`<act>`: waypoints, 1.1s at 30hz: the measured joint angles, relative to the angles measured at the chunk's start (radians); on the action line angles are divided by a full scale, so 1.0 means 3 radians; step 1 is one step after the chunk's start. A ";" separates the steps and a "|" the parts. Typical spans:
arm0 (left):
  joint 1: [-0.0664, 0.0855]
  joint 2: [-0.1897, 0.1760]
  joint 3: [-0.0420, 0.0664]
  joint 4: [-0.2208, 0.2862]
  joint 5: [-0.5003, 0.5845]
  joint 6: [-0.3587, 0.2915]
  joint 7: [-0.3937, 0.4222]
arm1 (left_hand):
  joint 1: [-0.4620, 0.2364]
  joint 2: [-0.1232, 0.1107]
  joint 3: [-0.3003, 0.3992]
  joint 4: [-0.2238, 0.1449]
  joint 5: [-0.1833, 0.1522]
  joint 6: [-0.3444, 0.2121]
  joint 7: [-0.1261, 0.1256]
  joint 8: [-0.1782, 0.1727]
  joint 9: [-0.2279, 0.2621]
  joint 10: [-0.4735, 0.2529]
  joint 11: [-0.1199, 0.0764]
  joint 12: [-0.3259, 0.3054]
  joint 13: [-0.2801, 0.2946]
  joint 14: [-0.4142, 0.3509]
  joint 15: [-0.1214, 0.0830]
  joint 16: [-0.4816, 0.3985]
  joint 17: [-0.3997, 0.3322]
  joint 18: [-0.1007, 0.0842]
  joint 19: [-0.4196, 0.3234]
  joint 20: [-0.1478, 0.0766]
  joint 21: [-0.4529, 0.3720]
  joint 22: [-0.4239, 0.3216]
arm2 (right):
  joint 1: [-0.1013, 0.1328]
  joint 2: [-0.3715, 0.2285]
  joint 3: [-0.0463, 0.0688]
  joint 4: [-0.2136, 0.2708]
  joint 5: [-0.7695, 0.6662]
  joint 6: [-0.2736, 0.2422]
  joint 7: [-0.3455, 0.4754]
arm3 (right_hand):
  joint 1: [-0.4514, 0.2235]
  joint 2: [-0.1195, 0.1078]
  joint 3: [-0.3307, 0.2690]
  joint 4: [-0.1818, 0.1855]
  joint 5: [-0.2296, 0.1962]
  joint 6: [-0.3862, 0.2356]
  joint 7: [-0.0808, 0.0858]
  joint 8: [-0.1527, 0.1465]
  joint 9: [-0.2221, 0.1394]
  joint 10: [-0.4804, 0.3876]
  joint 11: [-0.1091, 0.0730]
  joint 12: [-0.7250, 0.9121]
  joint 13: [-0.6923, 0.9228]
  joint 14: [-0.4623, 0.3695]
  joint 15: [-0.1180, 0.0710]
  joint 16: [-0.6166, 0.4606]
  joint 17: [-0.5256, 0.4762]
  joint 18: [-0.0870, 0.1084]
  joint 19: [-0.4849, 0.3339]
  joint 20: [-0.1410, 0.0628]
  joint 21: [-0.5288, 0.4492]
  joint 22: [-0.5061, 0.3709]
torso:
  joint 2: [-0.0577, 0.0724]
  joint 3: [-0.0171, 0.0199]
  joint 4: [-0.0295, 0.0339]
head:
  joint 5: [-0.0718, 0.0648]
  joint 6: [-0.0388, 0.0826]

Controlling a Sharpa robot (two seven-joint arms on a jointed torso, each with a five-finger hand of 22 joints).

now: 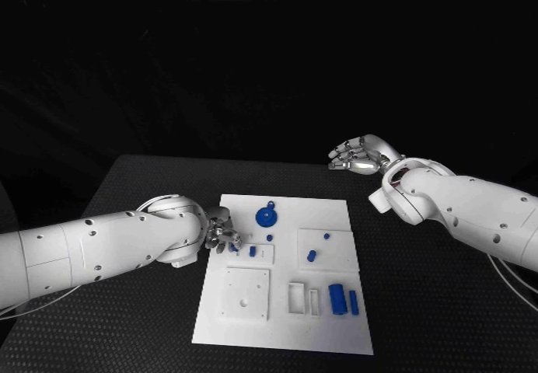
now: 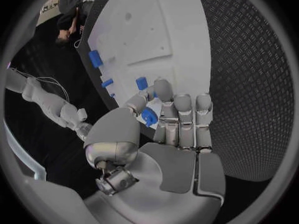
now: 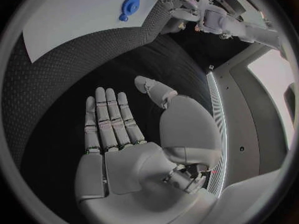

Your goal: Assemble the parts on the task board

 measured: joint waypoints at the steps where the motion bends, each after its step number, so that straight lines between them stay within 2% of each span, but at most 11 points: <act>1: -0.0004 0.0005 0.0000 0.0000 -0.0004 0.0000 -0.0001 | -0.0001 0.0001 0.0000 0.0000 0.0000 0.0000 0.0000 -0.0001 0.0000 -0.0003 -0.0003 0.0000 0.0000 0.0000 0.0000 0.0000 0.0000 0.0000 0.0000 0.0000 0.0000 0.0000 | 0.0000 0.0000 0.0000 0.0000 0.0004 0.0000 0.0001 | 0.0000 0.0000 0.0000 0.0000 0.0003 0.0000 0.0000 0.0000 0.0000 0.0000 0.0000 0.0000 -0.0001 0.0000 0.0000 0.0000 -0.0002 0.0000 0.0000 0.0000 0.0000 0.0000 | 0.0000 -0.0001 0.0000 | 0.0000 -0.0001; 7: -0.0027 0.0031 0.0001 -0.0010 -0.0026 0.0004 -0.0006 | -0.0012 0.0015 0.0000 0.0000 -0.0003 -0.0003 -0.0004 -0.0002 0.0001 -0.0005 -0.0005 0.0000 0.0000 0.0003 -0.0003 0.0000 0.0000 0.0000 0.0000 0.0000 0.0000 0.0000 | 0.0000 -0.0001 -0.0001 0.0009 0.0024 0.0000 0.0006 | 0.0000 0.0000 -0.0005 0.0005 0.0016 0.0000 0.0000 0.0000 -0.0004 0.0012 0.0012 -0.0013 -0.0010 0.0013 0.0012 -0.0012 -0.0010 0.0000 0.0000 0.0000 -0.0013 0.0004 | 0.0000 -0.0006 -0.0001 | -0.0011 -0.0008; 19: -0.0028 0.0039 0.0004 -0.0013 -0.0049 0.0019 -0.0006 | -0.0010 0.0018 -0.0001 0.0000 -0.0010 0.0000 -0.0012 -0.0013 0.0004 -0.0005 -0.0005 0.0000 0.0003 0.0005 -0.0005 0.0013 -0.0001 0.0000 0.0000 0.0000 0.0000 -0.0001 | 0.0000 -0.0002 -0.0002 0.0012 0.0036 0.0003 0.0008 | 0.0000 0.0000 -0.0009 0.0009 0.0016 -0.0010 0.0010 0.0000 -0.0007 0.0011 0.0012 -0.0026 -0.0016 0.0013 0.0012 -0.0012 -0.0018 0.0000 0.0000 0.0000 -0.0026 0.0012 | 0.0000 -0.0008 0.0000 | -0.0028 -0.0020; 33: -0.0027 0.0042 0.0005 -0.0014 -0.0066 0.0084 -0.0004 | -0.0009 0.0017 -0.0006 -0.0004 -0.0016 0.0009 -0.0006 -0.0001 0.0001 -0.0004 -0.0004 0.0013 0.0005 0.0005 -0.0006 0.0013 0.0002 0.0000 0.0000 0.0000 0.0018 -0.0001 | -0.0001 -0.0008 -0.0003 0.0017 0.0039 0.0022 0.0009 | 0.0000 0.0000 -0.0027 0.0009 0.0029 -0.0010 0.0009 0.0000 -0.0010 0.0011 0.0012 -0.0053 -0.0020 0.0013 0.0011 -0.0024 -0.0029 0.0001 0.0001 -0.0001 -0.0040 0.0020 | -0.0002 -0.0007 0.0005 | -0.0021 -0.0031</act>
